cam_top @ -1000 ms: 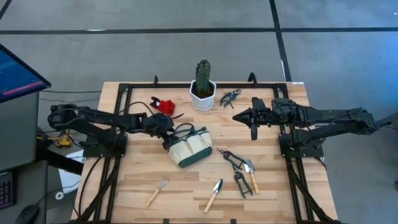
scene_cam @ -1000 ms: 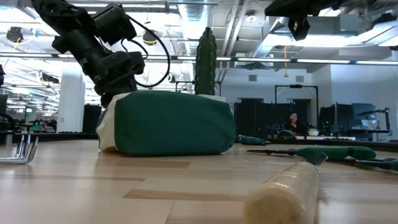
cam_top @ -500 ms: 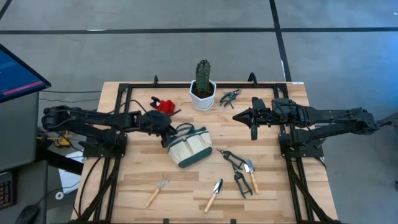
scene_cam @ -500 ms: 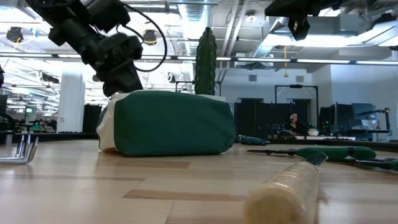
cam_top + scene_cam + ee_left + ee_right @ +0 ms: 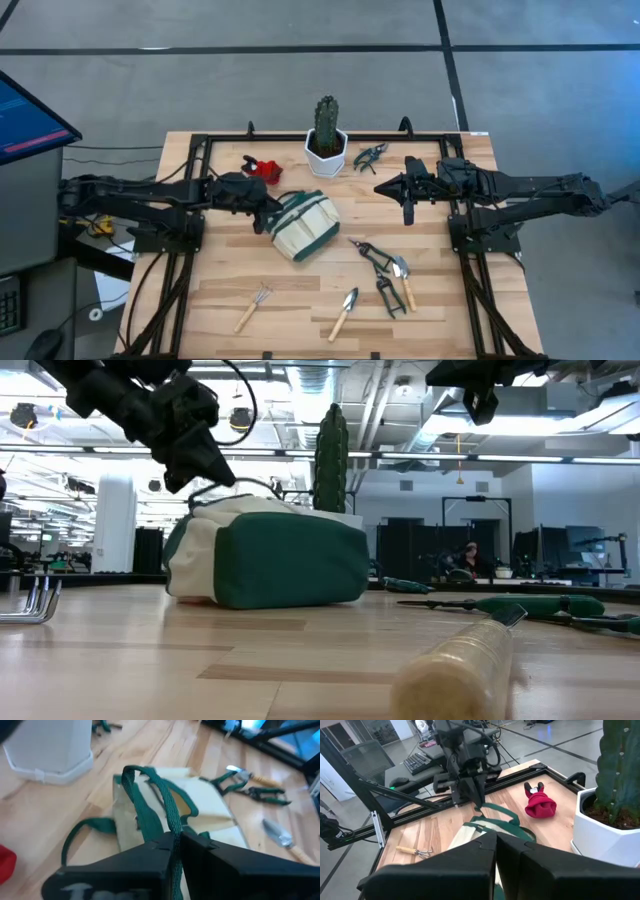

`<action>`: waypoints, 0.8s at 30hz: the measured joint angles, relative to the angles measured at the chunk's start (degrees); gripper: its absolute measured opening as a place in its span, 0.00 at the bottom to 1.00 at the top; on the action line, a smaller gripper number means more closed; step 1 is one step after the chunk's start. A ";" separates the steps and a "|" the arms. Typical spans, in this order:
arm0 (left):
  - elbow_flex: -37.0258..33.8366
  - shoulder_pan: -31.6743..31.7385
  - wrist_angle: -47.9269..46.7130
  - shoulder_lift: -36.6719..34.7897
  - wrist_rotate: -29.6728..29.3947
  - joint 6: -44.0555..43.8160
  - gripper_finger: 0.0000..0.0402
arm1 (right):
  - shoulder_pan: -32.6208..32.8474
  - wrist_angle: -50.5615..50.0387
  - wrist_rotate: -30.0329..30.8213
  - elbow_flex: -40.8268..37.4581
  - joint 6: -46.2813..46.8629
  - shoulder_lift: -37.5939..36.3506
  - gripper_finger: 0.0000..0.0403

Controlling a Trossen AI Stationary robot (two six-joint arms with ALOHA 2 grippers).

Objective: Pick & Place Garden tools in Gardening bag
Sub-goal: Prepare the gardening bag

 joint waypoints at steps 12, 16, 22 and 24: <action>2.23 0.00 -8.91 -12.44 -2.89 -2.43 0.01 | -0.02 0.00 0.00 0.00 0.00 0.00 0.00; 7.48 0.00 -16.55 -13.35 -2.99 -2.80 0.01 | -0.02 0.00 0.16 0.00 -0.07 0.00 0.00; 15.11 0.00 -17.99 -10.84 -2.99 0.58 0.01 | -0.02 0.02 1.48 0.00 -0.07 0.00 0.00; 16.60 0.00 -17.72 -9.11 -2.99 1.76 0.01 | -0.02 0.00 1.51 0.00 -0.07 0.00 0.00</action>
